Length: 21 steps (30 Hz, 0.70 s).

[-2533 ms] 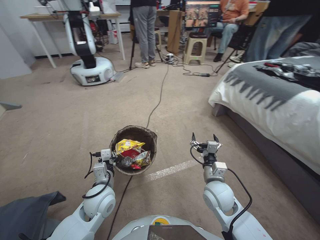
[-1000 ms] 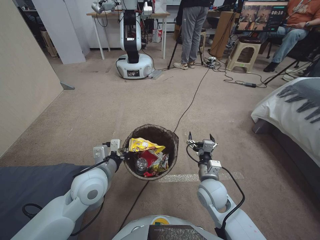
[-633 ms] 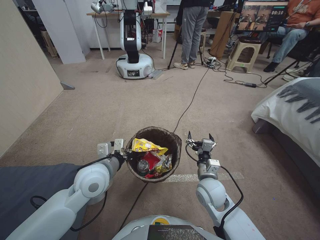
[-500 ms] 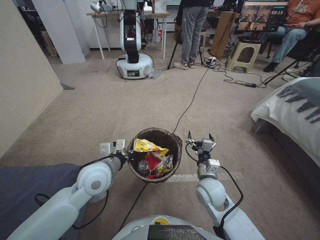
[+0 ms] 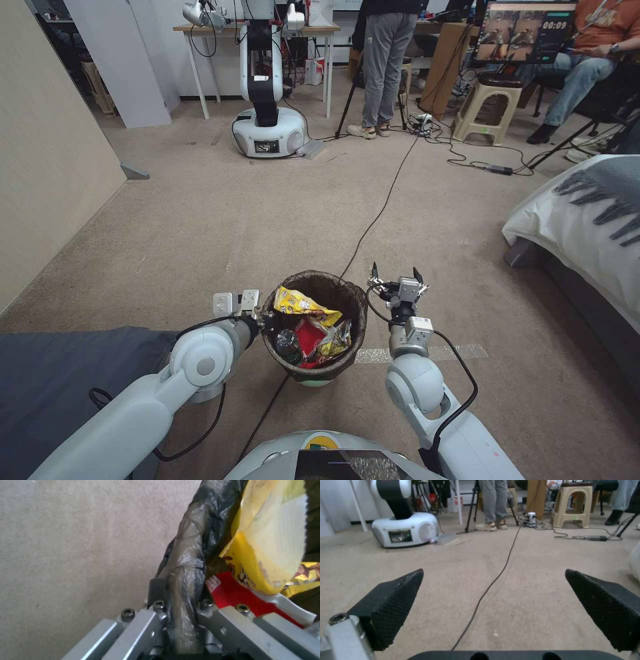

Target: Pick up the trash bin, then pick up the garbage from the floor and place it into the trash bin.

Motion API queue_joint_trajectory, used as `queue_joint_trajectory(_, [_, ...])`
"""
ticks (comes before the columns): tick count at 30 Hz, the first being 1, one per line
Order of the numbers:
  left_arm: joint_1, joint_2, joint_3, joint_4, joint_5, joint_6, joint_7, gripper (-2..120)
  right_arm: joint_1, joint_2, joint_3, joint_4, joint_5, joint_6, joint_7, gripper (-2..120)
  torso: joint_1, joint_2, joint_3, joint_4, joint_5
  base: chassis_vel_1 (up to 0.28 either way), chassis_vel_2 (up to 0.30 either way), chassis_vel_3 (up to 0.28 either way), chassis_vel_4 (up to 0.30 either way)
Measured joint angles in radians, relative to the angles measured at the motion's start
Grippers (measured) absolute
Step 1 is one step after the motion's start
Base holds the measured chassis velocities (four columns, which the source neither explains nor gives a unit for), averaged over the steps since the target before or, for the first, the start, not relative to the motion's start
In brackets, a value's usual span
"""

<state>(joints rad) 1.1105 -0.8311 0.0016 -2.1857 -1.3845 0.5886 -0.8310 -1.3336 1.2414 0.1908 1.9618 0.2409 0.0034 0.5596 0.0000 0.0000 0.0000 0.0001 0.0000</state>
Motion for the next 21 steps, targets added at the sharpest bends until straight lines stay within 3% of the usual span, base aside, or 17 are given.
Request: queue_joint_trajectory(21, [0.002,-0.062,0.015,0.076,-0.027,0.012,0.003,0,0.005,-0.006,0.016,-0.005,-0.003,0.005,0.002,100,0.000,0.000,0.000,-0.0001,0.0000,0.000,0.000,0.000,0.000])
